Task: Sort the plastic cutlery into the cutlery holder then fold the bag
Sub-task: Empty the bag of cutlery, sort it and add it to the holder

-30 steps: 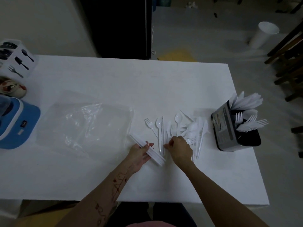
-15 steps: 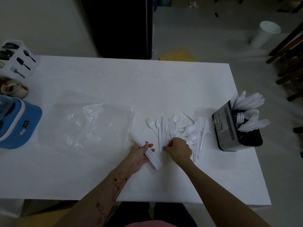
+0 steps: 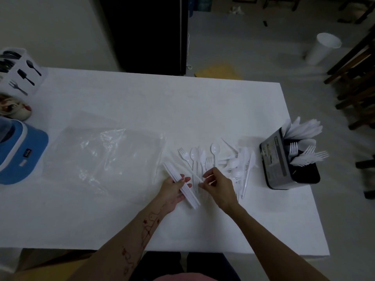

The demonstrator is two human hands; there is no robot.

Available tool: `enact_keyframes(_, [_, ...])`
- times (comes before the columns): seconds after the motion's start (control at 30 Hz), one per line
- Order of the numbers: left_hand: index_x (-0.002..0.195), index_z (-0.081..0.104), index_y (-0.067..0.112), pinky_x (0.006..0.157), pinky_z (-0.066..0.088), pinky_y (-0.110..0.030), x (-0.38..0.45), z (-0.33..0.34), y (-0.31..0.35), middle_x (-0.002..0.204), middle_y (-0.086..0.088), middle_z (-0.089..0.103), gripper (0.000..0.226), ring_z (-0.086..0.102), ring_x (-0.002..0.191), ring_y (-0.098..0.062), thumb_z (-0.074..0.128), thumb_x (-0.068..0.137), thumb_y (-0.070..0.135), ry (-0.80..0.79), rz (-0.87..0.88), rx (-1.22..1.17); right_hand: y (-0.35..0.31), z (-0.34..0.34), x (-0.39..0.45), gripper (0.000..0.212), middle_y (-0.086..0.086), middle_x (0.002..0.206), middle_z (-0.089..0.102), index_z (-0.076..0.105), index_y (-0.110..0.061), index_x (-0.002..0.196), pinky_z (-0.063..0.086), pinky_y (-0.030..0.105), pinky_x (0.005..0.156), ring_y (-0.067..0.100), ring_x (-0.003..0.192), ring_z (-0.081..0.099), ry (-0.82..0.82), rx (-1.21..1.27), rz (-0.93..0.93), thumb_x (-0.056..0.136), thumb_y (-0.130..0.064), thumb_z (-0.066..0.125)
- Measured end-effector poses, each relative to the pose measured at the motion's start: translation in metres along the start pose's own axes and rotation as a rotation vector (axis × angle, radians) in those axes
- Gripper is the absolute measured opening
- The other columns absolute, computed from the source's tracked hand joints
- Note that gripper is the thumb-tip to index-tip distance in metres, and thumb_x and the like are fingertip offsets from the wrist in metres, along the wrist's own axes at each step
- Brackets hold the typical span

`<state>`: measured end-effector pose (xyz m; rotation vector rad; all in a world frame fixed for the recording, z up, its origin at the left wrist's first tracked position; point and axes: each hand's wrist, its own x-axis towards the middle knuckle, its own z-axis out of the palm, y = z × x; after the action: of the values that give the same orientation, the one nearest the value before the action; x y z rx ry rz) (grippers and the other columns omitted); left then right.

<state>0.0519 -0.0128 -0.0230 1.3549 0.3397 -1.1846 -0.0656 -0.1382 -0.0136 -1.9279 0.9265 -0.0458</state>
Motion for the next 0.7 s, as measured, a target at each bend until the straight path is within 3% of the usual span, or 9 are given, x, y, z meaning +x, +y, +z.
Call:
enact_keyframes(0.07, [0.123,0.049,0.005,0.09,0.05,-0.043,0.0,-0.001,0.0,0.109,-0.005,0.066,0.025,0.062,0.103,-0.024,0.047,0.098,0.007,-0.001,-0.004,-0.01,0.003,0.002,-0.002,0.016,-0.009,0.08,0.066,0.062,-0.021,0.09,0.05,0.017,0.064,0.006,0.071,0.062,0.015,-0.05,-0.03,0.083,-0.023,0.076])
enact_keyframes(0.2, [0.106,0.058,0.004,0.071,0.055,-0.035,0.002,-0.002,-0.001,0.113,-0.013,0.065,0.013,0.065,0.093,-0.022,0.049,0.097,0.006,0.006,-0.008,-0.029,0.005,0.007,-0.003,0.012,-0.011,0.078,0.065,0.065,-0.024,0.083,0.053,0.021,0.066,0.004,0.07,0.06,-0.012,-0.161,-0.125,0.08,-0.022,0.077])
enact_keyframes(0.27, [0.116,0.056,0.001,0.067,0.056,-0.032,0.002,-0.003,-0.001,0.117,-0.013,0.064,0.021,0.065,0.092,-0.021,0.048,0.097,0.007,0.006,-0.001,-0.042,0.005,0.009,-0.002,0.011,-0.009,0.081,0.065,0.065,-0.022,0.081,0.053,0.022,0.068,0.005,0.073,0.06,-0.037,-0.189,-0.147,0.081,-0.02,0.076])
enact_keyframes(0.33, [0.124,0.05,-0.002,0.067,0.057,-0.032,0.003,-0.005,0.0,0.119,-0.013,0.063,0.028,0.064,0.093,-0.021,0.048,0.098,0.008,-0.001,0.01,-0.055,0.004,0.01,-0.002,0.009,-0.005,0.085,0.067,0.066,-0.018,0.081,0.052,0.017,0.063,0.007,0.074,0.063,-0.083,-0.173,-0.156,0.082,-0.019,0.076])
enact_keyframes(0.43, [0.109,0.055,-0.002,0.077,0.053,-0.04,0.004,-0.007,0.0,0.11,-0.014,0.063,0.016,0.062,0.091,-0.023,0.049,0.097,0.007,-0.002,0.002,-0.094,0.002,0.009,-0.003,0.012,-0.003,0.083,0.068,0.069,-0.015,0.08,0.053,0.017,0.054,0.011,0.068,0.066,-0.133,-0.063,-0.149,0.085,-0.025,0.073])
enact_keyframes(0.53, [0.099,0.054,0.002,0.078,0.051,-0.044,0.003,-0.01,0.002,0.1,-0.01,0.061,0.006,0.062,0.09,-0.023,0.049,0.096,0.004,0.014,-0.014,-0.147,0.001,0.013,0.0,0.017,-0.001,0.077,0.068,0.069,-0.014,0.083,0.06,0.031,0.057,0.012,0.062,0.067,-0.025,-0.03,-0.065,0.091,-0.029,0.066])
enact_keyframes(0.63, [0.103,0.052,0.005,0.075,0.052,-0.042,0.003,-0.012,0.002,0.101,-0.008,0.061,0.007,0.063,0.091,-0.023,0.05,0.096,0.004,0.009,-0.023,-0.14,0.006,0.018,0.009,0.017,0.0,0.084,0.066,0.065,-0.014,0.091,0.057,0.031,0.07,0.014,0.07,0.063,0.151,-0.262,0.074,0.093,-0.032,0.063])
enact_keyframes(0.7, [0.102,0.053,0.007,0.076,0.052,-0.042,0.002,-0.013,0.001,0.103,-0.007,0.062,0.007,0.063,0.093,-0.023,0.05,0.096,0.005,-0.002,-0.026,-0.137,0.004,0.02,0.012,0.02,0.0,0.088,0.064,0.062,-0.015,0.092,0.055,0.031,0.072,0.016,0.074,0.062,0.125,-0.351,0.17,0.091,-0.035,0.065])
